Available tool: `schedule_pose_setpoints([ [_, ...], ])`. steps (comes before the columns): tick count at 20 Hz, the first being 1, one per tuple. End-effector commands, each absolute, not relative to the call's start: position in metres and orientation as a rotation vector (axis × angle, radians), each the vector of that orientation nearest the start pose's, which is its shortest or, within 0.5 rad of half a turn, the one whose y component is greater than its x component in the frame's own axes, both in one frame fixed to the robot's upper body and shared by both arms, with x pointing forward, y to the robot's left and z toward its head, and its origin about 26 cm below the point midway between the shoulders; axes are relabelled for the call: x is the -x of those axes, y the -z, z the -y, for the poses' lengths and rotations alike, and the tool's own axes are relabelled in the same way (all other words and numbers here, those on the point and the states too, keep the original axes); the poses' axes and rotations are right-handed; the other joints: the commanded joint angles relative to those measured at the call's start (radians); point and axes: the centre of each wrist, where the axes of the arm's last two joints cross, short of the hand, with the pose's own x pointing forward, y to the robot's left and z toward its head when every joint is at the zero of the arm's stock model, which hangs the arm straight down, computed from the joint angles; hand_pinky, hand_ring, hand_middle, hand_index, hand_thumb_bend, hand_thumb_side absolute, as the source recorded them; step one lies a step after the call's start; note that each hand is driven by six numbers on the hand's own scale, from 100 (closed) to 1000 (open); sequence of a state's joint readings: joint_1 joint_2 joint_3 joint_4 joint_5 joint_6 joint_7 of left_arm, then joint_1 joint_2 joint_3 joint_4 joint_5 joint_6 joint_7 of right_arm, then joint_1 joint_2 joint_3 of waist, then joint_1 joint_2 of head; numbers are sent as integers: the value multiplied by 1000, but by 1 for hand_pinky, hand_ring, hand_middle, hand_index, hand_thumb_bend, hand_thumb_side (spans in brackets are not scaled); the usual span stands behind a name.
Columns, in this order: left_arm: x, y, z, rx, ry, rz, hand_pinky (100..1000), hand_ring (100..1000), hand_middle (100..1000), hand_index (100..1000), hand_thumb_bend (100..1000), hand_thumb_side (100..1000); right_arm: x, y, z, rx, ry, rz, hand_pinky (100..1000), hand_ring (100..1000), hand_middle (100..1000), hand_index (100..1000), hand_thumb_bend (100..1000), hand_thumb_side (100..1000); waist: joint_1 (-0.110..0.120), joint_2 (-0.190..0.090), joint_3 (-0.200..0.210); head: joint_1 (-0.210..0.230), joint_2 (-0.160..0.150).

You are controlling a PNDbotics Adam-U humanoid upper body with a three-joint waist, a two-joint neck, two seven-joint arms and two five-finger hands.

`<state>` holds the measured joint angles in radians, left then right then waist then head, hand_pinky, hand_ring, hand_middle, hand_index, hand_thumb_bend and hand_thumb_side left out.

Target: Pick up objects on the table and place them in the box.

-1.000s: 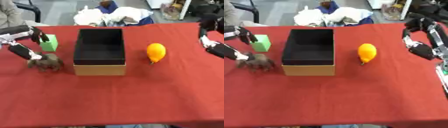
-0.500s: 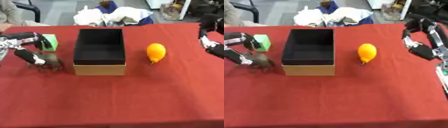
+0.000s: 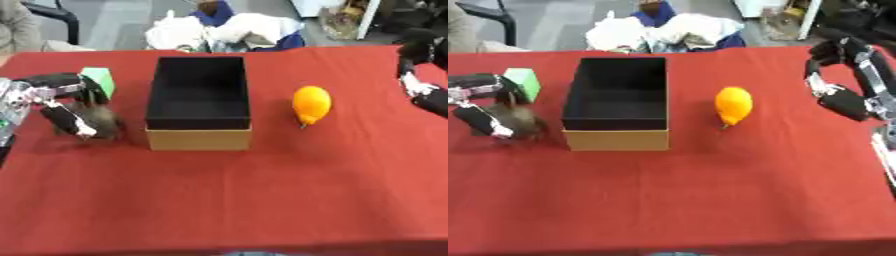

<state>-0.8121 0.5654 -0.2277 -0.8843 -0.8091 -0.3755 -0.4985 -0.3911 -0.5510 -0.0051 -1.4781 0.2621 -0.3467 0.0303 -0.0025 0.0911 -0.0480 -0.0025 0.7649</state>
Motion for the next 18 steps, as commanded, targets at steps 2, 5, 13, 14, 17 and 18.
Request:
schedule_pose_setpoints([
  [2, -461, -156, -345, -761, 1726, 1194, 591, 539, 553, 698, 601, 306, -366, -153, 355, 605, -814, 2102, 687, 699, 673, 914, 100, 513, -2, -11, -1, -1, 5],
  [5, -461, -155, -345, -787, 1732, 1198, 516, 441, 444, 575, 561, 204, -366, -153, 356, 606, -813, 2100, 687, 699, 672, 914, 100, 516, -1, -11, -1, -1, 5],
  [13, -460, -163, -345, -903, 1669, 1310, 379, 203, 158, 306, 460, 100, -366, -152, 356, 605, -812, 2097, 686, 699, 671, 914, 100, 520, 0, -12, 1, -1, 5],
  [14, -460, -163, -345, -907, 1664, 1316, 379, 203, 158, 306, 460, 100, -366, -152, 356, 605, -812, 2097, 686, 699, 671, 914, 100, 520, 0, -12, 1, -1, 5],
  [17, -461, -186, -339, -936, 1631, 1393, 368, 173, 112, 269, 426, 100, -366, -151, 357, 606, -813, 2096, 687, 699, 670, 914, 100, 520, 0, -14, 3, -2, 5],
  [18, -462, -196, -334, -948, 1622, 1425, 371, 175, 113, 271, 429, 100, -366, -151, 357, 606, -814, 2095, 687, 699, 670, 914, 100, 519, 0, -15, 3, -2, 5],
])
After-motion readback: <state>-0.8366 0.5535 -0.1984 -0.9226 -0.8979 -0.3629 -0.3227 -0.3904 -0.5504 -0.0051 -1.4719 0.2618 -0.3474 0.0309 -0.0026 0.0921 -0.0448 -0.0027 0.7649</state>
